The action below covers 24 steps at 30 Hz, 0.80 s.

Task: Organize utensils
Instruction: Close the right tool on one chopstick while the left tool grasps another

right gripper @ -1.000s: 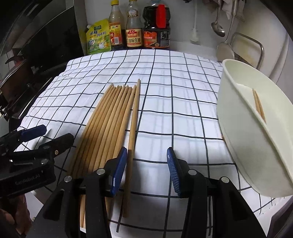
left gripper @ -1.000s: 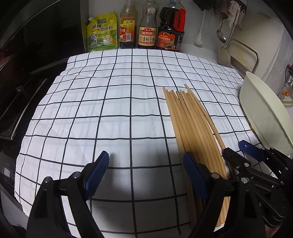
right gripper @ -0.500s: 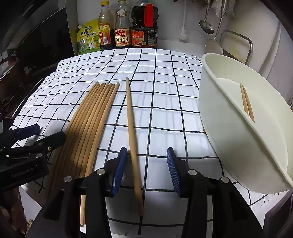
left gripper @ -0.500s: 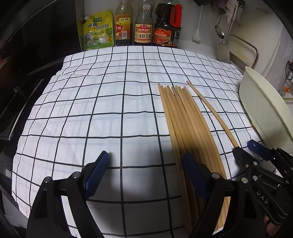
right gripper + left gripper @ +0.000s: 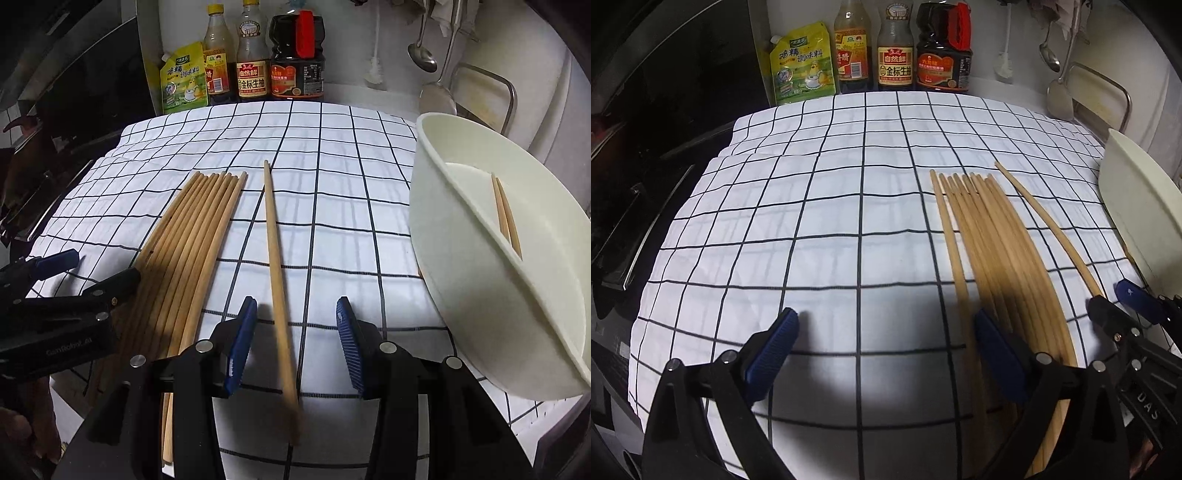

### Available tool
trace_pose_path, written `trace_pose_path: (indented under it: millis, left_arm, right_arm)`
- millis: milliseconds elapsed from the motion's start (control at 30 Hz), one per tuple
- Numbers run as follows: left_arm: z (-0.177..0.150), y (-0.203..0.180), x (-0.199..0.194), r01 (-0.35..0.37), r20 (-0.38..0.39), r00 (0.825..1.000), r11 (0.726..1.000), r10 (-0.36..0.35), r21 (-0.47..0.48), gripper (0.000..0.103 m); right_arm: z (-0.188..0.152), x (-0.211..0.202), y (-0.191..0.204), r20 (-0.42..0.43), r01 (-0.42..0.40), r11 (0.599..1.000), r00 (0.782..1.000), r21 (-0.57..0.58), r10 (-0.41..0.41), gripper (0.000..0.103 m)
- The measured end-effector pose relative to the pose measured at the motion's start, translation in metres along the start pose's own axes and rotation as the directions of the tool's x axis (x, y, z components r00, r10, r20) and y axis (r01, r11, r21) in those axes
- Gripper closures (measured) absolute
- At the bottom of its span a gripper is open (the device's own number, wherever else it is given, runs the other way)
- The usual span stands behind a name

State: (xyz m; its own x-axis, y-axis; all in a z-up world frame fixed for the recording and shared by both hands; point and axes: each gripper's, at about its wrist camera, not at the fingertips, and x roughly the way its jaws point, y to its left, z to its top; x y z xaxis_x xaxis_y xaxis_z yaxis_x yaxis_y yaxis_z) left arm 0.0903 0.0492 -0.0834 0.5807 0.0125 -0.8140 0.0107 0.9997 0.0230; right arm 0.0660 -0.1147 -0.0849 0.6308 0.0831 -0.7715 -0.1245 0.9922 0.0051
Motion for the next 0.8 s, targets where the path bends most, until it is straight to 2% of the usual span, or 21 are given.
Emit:
trace_pose_path:
  millis: [200,400,533,567,600,667,700,733,767,800]
  left_arm:
    - [0.012,0.004,0.01,0.009,-0.009,1.0,1.0,-0.01,-0.017,0.007]
    - [0.016,0.0,0.013,0.014,-0.003,1.0,1.0,-0.015,-0.016,0.009]
    - [0.014,-0.007,0.007,0.025,0.029,0.999,1.0,-0.026,0.012,0.029]
    - [0.013,-0.009,0.006,0.027,0.038,0.999,0.999,-0.028,0.021,0.036]
    - [0.011,-0.011,0.004,0.029,0.048,0.998,0.999,-0.03,0.034,0.04]
    - [0.009,-0.015,0.0,0.052,0.05,0.997,0.998,-0.055,0.044,0.061]
    - [0.008,-0.017,-0.002,0.059,0.048,0.997,0.997,-0.062,0.053,0.068]
    - [0.008,-0.019,-0.003,0.07,0.043,0.996,0.996,-0.073,0.064,0.085]
    - [0.008,-0.021,-0.003,0.08,0.038,0.996,0.994,-0.083,0.073,0.095]
    - [0.008,-0.022,-0.004,0.079,0.037,0.996,0.994,-0.082,0.079,0.095]
  right_arm:
    - [0.009,0.01,0.005,-0.002,0.009,1.0,1.0,-0.028,-0.009,0.061]
    - [0.019,0.017,0.006,-0.001,-0.018,0.999,1.0,-0.037,0.018,0.061]
    - [0.021,0.019,0.01,0.0,-0.016,0.998,1.0,-0.057,0.016,0.07]
    - [0.021,0.019,0.011,-0.001,-0.027,0.998,1.0,-0.062,0.027,0.078]
    - [0.021,0.019,0.014,-0.001,-0.037,0.997,0.999,-0.066,0.037,0.082]
    - [0.02,0.018,0.018,0.004,-0.027,0.996,1.0,-0.083,0.028,0.089]
    - [0.02,0.018,0.02,0.005,-0.027,0.996,1.0,-0.088,0.028,0.093]
    - [0.02,0.018,0.022,0.004,-0.027,0.995,1.0,-0.093,0.027,0.096]
    - [0.02,0.018,0.023,0.003,-0.023,0.995,1.0,-0.094,0.023,0.096]
    - [0.02,0.018,0.024,0.005,-0.022,0.995,1.0,-0.094,0.023,0.096]
